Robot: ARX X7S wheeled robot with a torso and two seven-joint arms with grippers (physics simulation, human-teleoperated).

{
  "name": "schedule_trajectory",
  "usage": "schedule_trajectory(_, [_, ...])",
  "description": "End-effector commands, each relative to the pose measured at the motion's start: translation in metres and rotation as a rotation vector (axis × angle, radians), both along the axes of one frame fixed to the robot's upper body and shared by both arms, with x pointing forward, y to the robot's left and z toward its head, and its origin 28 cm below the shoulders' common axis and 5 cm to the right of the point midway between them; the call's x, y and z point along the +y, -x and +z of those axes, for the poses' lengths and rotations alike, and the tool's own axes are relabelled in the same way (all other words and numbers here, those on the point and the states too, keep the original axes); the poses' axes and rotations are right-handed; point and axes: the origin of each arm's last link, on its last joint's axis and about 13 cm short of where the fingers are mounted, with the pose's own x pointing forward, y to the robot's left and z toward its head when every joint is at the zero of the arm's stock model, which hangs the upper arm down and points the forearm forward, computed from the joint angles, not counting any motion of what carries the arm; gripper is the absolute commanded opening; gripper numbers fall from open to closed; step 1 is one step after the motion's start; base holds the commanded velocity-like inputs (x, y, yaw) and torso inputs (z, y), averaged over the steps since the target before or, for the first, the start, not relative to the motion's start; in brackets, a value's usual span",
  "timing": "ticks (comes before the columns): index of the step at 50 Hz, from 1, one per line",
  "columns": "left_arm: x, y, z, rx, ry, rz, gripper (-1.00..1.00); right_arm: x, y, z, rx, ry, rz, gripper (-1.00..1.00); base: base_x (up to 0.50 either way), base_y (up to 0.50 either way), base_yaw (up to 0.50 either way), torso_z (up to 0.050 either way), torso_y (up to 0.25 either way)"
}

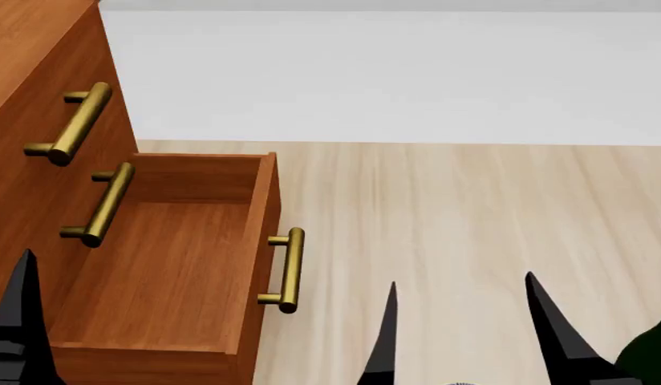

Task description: Put the wine bottle in the bottom drawer of the cabinet.

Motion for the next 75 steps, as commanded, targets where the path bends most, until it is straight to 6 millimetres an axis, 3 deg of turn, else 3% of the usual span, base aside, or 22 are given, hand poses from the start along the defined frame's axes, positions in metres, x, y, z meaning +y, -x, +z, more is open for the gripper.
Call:
schedule_trajectory(1, [0.000,0.000,-0.001,0.002,0.000,0.000,1.00,0.000,0.000,0.000,-0.001,0.006,-0.001,1.00,0.34,0.00,0.00,0.000,0.000])
schedule_trajectory(17, [0.000,0.000,0.000,0.001,0.000,0.001,1.00,-0.006,0.002,0.010,-0.006,0.003,-0.046,1.00,0.11,0.00,0.00,0.000,0.000])
schedule_trajectory(40, [-0.004,-0.001,-0.007,0.006,0.000,-0.026,1.00,-0.041,-0.005,0.025,0.002,0.028,-0.268,1.00,0.00,0.00,0.00,0.000,0.000])
schedule_trajectory(52, [-0.005,-0.003,-0.011,0.017,-0.003,-0.027,1.00,-0.058,-0.020,0.019,0.030,-0.007,-0.375,1.00,0.00,0.00,0.00,0.000,0.000])
schedule_trajectory(75, [-0.005,-0.003,-0.013,0.023,-0.011,-0.025,1.00,-0.080,-0.027,0.006,0.100,-0.055,-0.477,1.00,0.00,0.00,0.00,0.000,0.000])
